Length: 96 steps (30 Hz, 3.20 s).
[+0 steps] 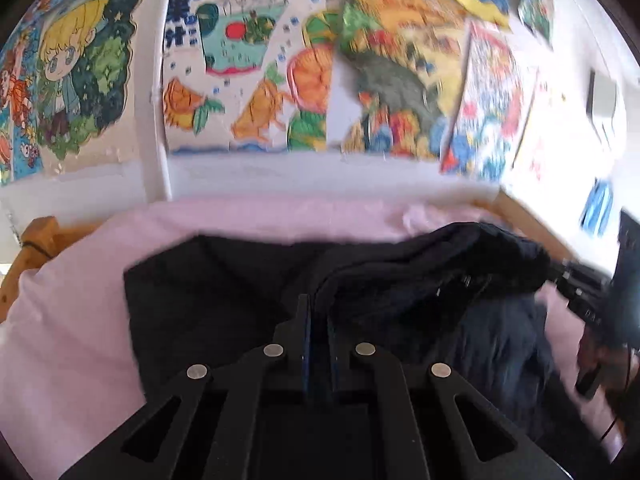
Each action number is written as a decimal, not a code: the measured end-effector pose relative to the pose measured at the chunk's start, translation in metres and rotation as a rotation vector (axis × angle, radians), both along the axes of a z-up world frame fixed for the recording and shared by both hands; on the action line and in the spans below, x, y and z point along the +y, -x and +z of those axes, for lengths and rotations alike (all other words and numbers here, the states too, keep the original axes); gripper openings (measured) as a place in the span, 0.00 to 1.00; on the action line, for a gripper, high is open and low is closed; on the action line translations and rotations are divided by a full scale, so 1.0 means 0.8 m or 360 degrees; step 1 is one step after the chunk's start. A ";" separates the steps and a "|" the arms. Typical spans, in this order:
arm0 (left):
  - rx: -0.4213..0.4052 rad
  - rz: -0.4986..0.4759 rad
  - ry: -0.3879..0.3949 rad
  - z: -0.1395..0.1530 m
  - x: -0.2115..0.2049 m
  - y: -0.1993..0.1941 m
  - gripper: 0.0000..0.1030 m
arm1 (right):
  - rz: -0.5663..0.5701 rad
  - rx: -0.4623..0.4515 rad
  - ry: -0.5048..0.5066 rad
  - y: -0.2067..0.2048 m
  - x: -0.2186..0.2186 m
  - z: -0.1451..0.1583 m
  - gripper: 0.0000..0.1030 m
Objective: Fold large clothes
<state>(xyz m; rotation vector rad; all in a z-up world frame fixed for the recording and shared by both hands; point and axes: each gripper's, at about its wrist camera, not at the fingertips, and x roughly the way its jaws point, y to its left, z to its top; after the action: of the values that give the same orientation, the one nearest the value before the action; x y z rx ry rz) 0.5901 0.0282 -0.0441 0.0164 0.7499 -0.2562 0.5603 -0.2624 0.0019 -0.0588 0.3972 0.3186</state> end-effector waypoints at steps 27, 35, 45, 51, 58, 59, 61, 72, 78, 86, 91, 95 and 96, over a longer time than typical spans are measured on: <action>-0.0060 -0.0095 0.0157 -0.021 0.006 0.052 0.59 | -0.0097 0.0101 0.0206 -0.001 0.010 -0.103 0.10; 0.0193 0.0169 -0.0067 -0.096 -0.037 -0.039 0.61 | -0.0092 0.0119 0.0077 0.002 -0.009 -0.096 0.24; 0.0166 0.0147 0.0043 -0.119 -0.019 -0.033 0.62 | -0.0143 -0.0050 -0.0236 0.028 -0.075 -0.036 0.48; 0.0155 0.0146 0.0012 -0.123 -0.019 -0.032 0.63 | -0.0174 0.0022 -0.0263 -0.033 -0.039 -0.021 0.48; 0.0143 0.0075 -0.0118 -0.134 -0.026 -0.040 0.67 | -0.0308 0.0089 0.0135 -0.059 -0.001 -0.079 0.47; 0.0140 0.0073 -0.0142 -0.137 -0.028 -0.042 0.67 | -0.0321 0.0074 0.0178 -0.058 0.004 -0.083 0.47; 0.0126 0.0067 -0.0177 -0.145 -0.031 -0.045 0.67 | -0.0361 0.0046 0.0315 -0.062 0.023 -0.097 0.47; -0.0017 0.0072 0.0141 -0.114 0.000 -0.008 0.72 | -0.0335 0.0006 0.0026 -0.035 -0.007 -0.072 0.47; 0.0029 0.0045 0.0008 -0.115 -0.023 -0.019 0.74 | -0.0106 -0.0117 -0.0027 -0.011 0.011 -0.052 0.58; 0.0078 0.0022 -0.0217 -0.148 -0.035 -0.027 0.80 | -0.0130 0.0110 0.0078 -0.035 0.022 -0.099 0.65; 0.0065 0.0003 -0.0120 -0.147 -0.023 -0.024 0.82 | -0.0128 0.0095 0.0053 -0.029 0.020 -0.098 0.71; 0.0075 -0.0061 -0.0117 -0.144 -0.028 -0.015 0.98 | -0.0108 0.0105 -0.0028 -0.029 0.008 -0.097 0.79; 0.0077 -0.0060 -0.0134 -0.143 -0.031 -0.012 1.00 | -0.0097 0.0107 -0.0052 -0.029 0.006 -0.097 0.82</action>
<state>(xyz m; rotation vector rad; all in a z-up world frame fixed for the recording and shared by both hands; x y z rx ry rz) 0.5994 0.0036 -0.1585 0.1048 0.8088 -0.2616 0.5835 -0.2578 -0.0759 -0.0038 0.4596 0.2672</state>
